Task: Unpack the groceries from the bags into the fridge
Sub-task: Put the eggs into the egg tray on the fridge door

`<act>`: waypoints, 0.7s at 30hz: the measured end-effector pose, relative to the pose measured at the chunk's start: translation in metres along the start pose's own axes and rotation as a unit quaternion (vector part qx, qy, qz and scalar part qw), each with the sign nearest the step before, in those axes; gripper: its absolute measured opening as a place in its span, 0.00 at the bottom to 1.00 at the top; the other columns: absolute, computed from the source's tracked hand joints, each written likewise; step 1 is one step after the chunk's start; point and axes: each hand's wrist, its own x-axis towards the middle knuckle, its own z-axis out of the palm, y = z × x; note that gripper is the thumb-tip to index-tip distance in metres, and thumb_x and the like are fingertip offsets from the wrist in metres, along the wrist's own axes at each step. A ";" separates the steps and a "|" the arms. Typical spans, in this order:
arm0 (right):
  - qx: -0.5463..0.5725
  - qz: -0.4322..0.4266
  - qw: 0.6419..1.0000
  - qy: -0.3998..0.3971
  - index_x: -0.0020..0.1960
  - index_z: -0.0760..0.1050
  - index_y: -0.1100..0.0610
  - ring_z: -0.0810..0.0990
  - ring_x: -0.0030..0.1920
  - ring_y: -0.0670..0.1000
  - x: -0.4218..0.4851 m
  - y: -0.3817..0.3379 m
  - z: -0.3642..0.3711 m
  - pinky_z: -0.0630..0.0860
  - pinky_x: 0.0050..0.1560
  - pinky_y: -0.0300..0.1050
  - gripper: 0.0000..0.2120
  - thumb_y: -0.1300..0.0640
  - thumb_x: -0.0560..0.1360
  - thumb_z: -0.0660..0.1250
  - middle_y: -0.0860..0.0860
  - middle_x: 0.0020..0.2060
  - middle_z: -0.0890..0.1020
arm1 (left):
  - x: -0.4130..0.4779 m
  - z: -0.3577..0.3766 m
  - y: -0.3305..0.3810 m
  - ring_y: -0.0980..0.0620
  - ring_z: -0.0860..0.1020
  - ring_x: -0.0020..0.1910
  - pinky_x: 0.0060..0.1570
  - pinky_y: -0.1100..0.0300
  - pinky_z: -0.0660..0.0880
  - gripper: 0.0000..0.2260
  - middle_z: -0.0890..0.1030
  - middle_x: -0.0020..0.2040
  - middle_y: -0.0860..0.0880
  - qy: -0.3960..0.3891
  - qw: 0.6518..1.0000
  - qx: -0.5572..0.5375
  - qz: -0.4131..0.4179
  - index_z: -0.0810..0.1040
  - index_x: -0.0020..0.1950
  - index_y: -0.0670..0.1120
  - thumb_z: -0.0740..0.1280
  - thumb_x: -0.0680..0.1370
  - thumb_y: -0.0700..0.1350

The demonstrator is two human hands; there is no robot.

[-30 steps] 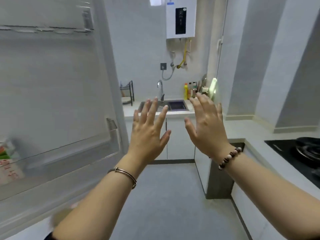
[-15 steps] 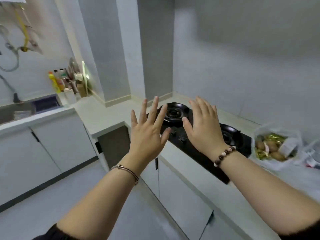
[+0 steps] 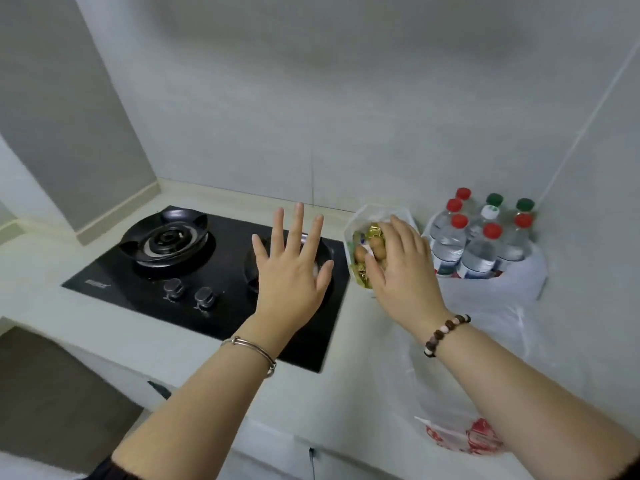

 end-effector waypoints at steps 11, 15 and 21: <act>-0.071 0.117 0.990 -0.039 0.67 0.68 0.63 0.66 0.68 0.60 0.048 0.067 0.060 0.62 0.70 0.56 0.23 0.53 0.76 0.64 0.60 0.67 0.70 | 0.083 0.104 -0.016 0.40 0.52 0.76 0.70 0.40 0.57 0.33 0.51 0.78 0.42 -0.121 0.983 -0.102 0.091 0.52 0.77 0.47 0.62 0.75 0.50; -0.055 0.163 0.982 -0.075 0.68 0.66 0.62 0.66 0.68 0.58 0.054 0.084 0.085 0.62 0.69 0.51 0.24 0.53 0.76 0.63 0.58 0.66 0.70 | 0.100 0.146 -0.028 0.41 0.57 0.75 0.69 0.41 0.61 0.33 0.56 0.76 0.41 -0.182 0.971 -0.126 0.096 0.57 0.76 0.44 0.65 0.73 0.46; -0.096 0.179 0.961 -0.186 0.70 0.63 0.59 0.65 0.68 0.54 0.053 0.117 0.105 0.59 0.70 0.46 0.25 0.53 0.76 0.62 0.54 0.67 0.69 | 0.108 0.198 -0.025 0.42 0.65 0.69 0.65 0.46 0.66 0.28 0.63 0.74 0.45 -0.273 0.936 -0.201 0.094 0.65 0.72 0.47 0.61 0.71 0.46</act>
